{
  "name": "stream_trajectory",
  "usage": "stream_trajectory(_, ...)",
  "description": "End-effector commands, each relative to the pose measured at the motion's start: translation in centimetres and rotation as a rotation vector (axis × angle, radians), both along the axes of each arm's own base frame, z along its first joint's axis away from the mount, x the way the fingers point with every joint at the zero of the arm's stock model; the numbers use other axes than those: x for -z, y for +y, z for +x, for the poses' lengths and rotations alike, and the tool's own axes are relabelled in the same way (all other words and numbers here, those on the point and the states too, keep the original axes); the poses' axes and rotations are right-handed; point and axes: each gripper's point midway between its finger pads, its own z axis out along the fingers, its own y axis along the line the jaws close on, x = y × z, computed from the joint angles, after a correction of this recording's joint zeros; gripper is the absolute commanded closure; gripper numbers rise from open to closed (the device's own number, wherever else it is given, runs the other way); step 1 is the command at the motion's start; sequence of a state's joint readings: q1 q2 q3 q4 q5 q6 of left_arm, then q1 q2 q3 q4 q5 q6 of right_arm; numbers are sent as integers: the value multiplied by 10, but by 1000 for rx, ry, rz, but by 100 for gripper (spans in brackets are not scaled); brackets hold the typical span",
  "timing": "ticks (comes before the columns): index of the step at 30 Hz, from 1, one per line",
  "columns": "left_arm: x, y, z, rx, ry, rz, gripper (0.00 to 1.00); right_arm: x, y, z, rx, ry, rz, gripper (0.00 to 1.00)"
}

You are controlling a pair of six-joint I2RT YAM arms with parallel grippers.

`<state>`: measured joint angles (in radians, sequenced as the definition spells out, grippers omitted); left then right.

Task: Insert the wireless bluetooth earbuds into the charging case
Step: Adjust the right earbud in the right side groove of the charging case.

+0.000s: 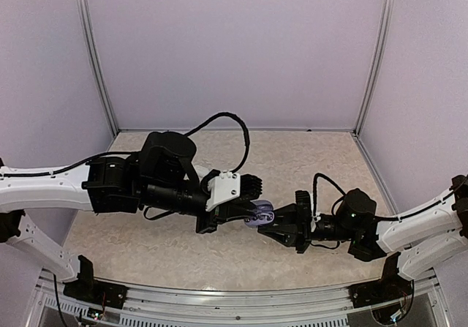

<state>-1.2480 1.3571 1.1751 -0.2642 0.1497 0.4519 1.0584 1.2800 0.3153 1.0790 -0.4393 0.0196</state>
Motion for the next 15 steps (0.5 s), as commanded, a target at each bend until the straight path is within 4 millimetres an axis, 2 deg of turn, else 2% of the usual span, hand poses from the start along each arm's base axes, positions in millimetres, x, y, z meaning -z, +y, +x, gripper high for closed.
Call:
stream_trajectory(1,6,-6,1,3,2,46,85,-13,2,-1,0,-23,25,100)
stream_trajectory(9,13,-11,8,-24,-4,69,86,-12,3,-4,-1,-55,19,100)
stream_trajectory(15,17,-13,5,-8,-1,85,88,-12,3,-4,0,-59,18,100)
